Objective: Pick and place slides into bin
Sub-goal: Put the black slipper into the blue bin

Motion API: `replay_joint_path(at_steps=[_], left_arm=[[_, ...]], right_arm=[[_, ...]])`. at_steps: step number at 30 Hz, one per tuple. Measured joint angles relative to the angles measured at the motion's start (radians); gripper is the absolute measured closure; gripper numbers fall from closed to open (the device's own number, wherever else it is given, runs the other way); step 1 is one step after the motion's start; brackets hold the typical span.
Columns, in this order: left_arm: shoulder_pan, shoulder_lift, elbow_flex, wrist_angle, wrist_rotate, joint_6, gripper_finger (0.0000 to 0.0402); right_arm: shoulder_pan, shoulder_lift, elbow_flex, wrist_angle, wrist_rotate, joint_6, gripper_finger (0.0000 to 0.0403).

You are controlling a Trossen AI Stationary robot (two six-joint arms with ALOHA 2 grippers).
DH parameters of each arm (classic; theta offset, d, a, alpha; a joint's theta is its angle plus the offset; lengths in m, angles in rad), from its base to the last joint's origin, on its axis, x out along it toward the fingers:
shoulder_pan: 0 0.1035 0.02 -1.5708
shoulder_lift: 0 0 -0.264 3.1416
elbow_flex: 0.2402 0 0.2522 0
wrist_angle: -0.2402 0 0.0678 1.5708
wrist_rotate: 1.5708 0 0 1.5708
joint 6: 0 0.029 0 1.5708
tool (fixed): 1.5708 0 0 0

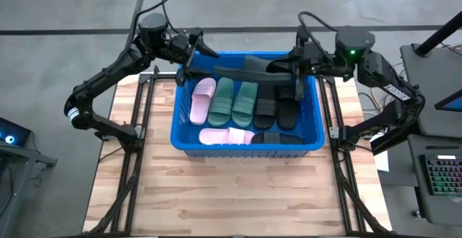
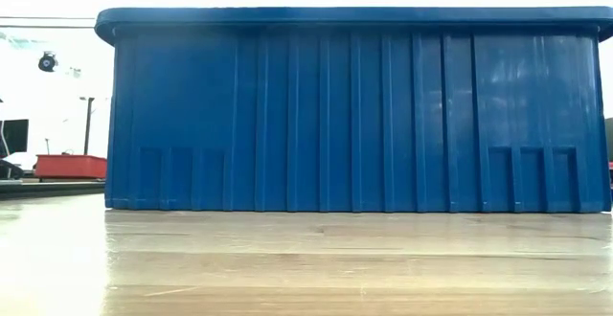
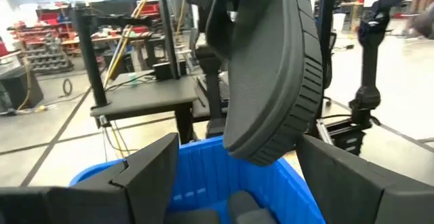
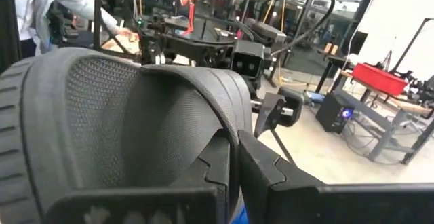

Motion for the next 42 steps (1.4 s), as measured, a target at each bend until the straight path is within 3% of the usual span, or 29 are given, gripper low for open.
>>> replay_joint_path(at_steps=[18, 29, 35, 42], left_arm=[[-0.002, 0.001, 0.0, 0.001, 0.025, 0.0, 0.0118], [-0.002, 0.009, 0.0, 0.156, -0.014, -0.092, 0.0133], [-0.003, 0.009, 0.0, 0.181, -0.013, -0.101, 0.0203], [-0.003, 0.008, 0.0, 0.182, 0.006, -0.083, 0.0357]], right_arm=[[-0.024, 0.032, 0.024, 0.041, 0.008, -0.007, 0.0394], [-0.025, 0.051, 0.022, 0.062, 0.016, 0.015, 0.0394], [-0.024, 0.077, 0.022, 0.065, 0.046, 0.035, 0.0394], [-0.025, 0.081, 0.022, 0.065, 0.062, 0.036, 0.0365]])
